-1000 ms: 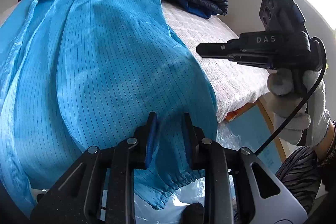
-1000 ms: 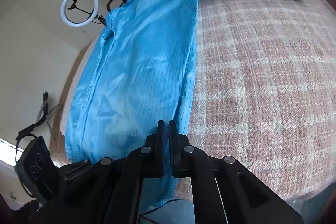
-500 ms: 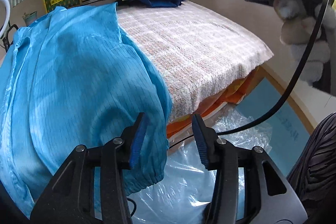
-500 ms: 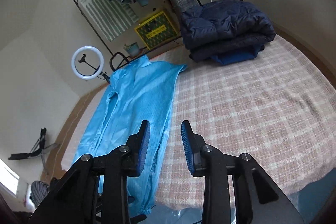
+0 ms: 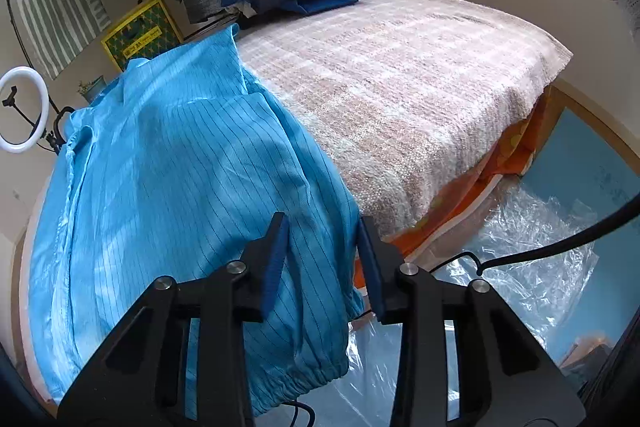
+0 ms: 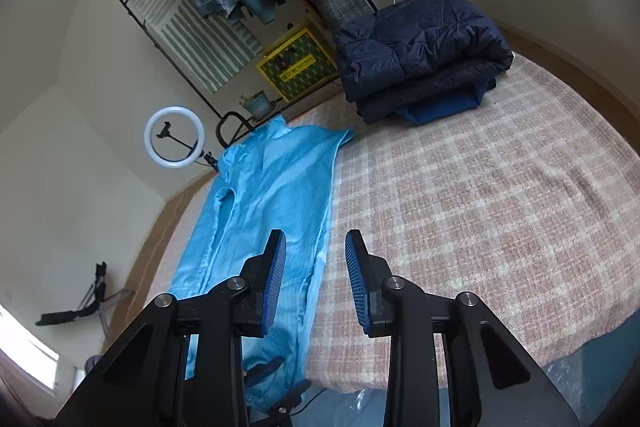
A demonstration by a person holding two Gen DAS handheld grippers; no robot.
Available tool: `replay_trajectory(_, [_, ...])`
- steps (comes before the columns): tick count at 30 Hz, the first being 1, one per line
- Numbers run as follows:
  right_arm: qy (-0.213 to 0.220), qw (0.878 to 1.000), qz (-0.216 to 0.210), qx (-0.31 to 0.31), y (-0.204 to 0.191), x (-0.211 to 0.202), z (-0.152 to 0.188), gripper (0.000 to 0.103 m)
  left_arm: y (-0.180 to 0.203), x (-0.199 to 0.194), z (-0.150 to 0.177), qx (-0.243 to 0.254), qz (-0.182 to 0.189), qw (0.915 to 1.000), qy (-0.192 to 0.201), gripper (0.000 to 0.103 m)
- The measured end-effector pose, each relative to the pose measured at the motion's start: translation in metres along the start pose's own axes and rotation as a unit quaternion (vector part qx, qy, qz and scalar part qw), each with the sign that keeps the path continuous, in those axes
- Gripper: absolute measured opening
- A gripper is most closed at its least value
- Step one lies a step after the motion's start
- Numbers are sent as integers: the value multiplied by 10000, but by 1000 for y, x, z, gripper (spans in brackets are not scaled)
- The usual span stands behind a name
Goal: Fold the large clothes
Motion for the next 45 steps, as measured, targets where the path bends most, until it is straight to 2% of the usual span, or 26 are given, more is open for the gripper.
replay_trajectory(1, [-12,10000,0,65,1,3,-1,29,-2,-1,0,-51,84,10000,3,27])
replay_trajectory(3, [-24,9999,-52,159,4,11,-2,29,-9,-7,-2,-258,310,9992,-38,6])
replay_trajectory(5, [-100,9995,-148,252,6,24,-3,29,-24,-11,-7,-774,689,9944,-206,4])
replay_trajectory(9, [-359,9990,-154,212,5,57,-5,29,-60,-21,-13,-1757,1386,9740,-365,3])
replay_trajectory(12, [-575,9975,-317,248,5,84,-8,31,-72,-31,-17,-1979,1508,9680,-313,3])
replay_trajectory(14, [-658,9968,-335,298,5,102,-13,55,-79,-34,-19,-2173,1603,9623,-335,3])
replay_trajectory(15, [-696,9965,-321,328,5,110,-16,58,-79,-36,-19,-2223,1639,9605,-343,3])
replay_trajectory(21, [-920,9954,-143,221,5,169,-43,59,-87,-44,-20,-2427,1829,9522,-307,3])
replay_trajectory(25, [-1170,9920,-62,469,16,214,-46,59,-94,-46,-20,-2579,1965,9455,-312,3])
replay_trajectory(27, [-1370,9889,24,568,21,234,-44,55,-98,-44,-20,-2687,2028,9411,-316,3])
replay_trajectory(28, [-1503,9869,32,587,21,245,-42,42,-101,-43,-20,-2762,2065,9381,-319,3])
replay_trajectory(29, [-1635,9849,71,568,19,253,-41,20,-104,-42,-19,-2839,2108,9348,-335,3])
replay_trajectory(30, [-1760,9830,101,520,17,261,-41,7,-107,-41,-19,-2908,2150,9316,-354,3])
replay_trajectory(31, [-1859,9815,172,420,13,267,-42,3,-110,-40,-18,-2987,2189,9282,-368,3])
replay_trajectory(35, [-1831,9824,378,18,-13,270,-54,1,-128,-43,-14,-3239,2249,9184,-314,3])
replay_trajectory(40, [-1669,9833,572,-453,-59,268,-75,1,-148,-61,-4,-3439,2257,9114,-101,3])
replay_trajectory(45, [-1580,9747,828,-1349,-125,274,-84,1,-176,-80,15,-3826,2298,8949,0,2])
Point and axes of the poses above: each gripper's, at about its wrist camera, not at the fingertips, and x roughly the way its jaws point, y to its right, z to its underside, the point moved 1 cm from there along x, roughly the way its jaws point, and after that the axes turned 11 degrees about -x, right-handed, at the moved point
